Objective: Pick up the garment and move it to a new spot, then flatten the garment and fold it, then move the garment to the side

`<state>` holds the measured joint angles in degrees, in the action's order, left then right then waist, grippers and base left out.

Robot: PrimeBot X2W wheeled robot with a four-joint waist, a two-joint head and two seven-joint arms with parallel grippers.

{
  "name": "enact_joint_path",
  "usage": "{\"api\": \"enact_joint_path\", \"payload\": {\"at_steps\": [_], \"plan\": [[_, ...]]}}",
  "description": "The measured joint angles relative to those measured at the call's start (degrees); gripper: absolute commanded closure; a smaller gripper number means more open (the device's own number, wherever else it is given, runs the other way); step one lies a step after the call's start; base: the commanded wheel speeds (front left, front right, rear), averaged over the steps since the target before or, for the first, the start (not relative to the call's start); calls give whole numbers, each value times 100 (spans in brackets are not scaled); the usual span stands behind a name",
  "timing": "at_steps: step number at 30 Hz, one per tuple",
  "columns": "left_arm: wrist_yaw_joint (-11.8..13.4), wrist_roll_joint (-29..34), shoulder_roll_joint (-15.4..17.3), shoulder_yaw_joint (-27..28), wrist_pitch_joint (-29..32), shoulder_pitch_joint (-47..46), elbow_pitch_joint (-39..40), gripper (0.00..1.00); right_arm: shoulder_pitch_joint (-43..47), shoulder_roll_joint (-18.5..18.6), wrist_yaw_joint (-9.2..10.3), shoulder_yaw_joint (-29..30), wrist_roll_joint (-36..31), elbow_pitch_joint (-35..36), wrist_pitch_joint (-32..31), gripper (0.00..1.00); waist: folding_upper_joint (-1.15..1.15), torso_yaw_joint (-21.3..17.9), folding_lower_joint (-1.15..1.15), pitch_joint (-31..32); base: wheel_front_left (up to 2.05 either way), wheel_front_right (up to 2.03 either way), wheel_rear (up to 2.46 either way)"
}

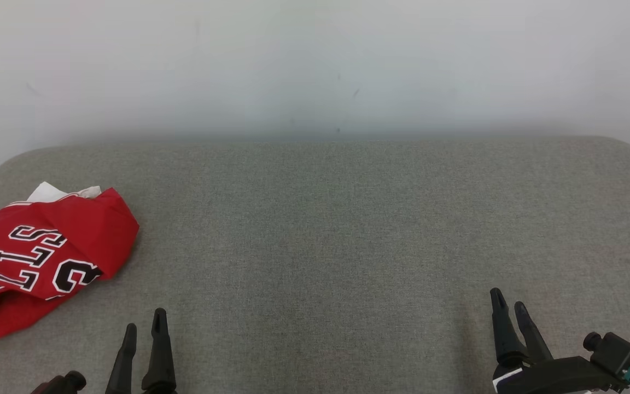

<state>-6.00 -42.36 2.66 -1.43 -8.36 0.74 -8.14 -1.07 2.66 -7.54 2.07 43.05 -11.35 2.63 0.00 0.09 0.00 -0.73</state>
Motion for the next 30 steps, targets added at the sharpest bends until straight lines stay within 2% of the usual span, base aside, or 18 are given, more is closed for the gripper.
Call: {"api": "enact_joint_path", "payload": {"at_steps": [30], "plan": [[-113, 1831, 2, 42, -318, 24, -37, 0, 108, 5, -1, -245, -2031, -22, 600, 0, 0, -3, 0, 7, 0, 0, 0]]}}
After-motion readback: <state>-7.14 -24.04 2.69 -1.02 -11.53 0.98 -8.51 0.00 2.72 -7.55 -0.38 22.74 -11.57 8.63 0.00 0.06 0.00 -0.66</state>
